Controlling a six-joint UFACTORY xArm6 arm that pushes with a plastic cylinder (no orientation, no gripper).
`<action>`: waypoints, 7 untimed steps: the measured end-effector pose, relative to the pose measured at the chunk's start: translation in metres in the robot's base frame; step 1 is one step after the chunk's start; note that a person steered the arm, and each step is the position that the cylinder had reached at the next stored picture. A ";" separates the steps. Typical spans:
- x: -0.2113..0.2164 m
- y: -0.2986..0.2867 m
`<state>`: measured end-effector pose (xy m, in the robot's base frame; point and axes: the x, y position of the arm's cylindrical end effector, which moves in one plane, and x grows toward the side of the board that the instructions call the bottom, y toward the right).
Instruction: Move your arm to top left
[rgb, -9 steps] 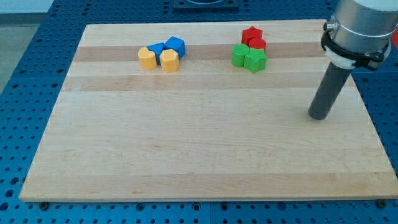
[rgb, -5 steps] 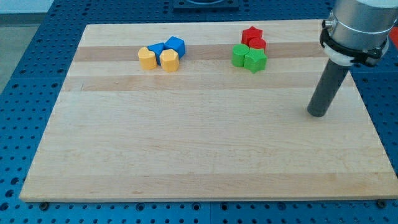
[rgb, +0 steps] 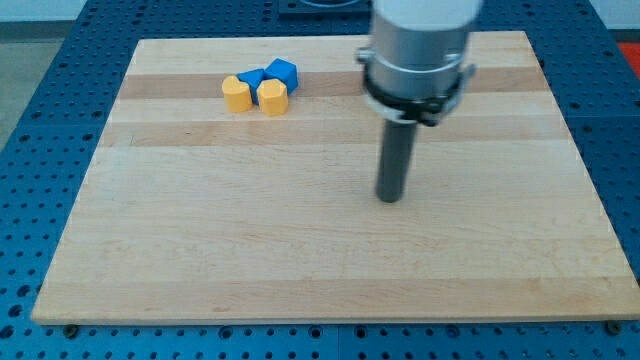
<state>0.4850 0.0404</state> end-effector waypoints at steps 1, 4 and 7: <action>-0.001 -0.053; -0.025 -0.203; -0.173 -0.289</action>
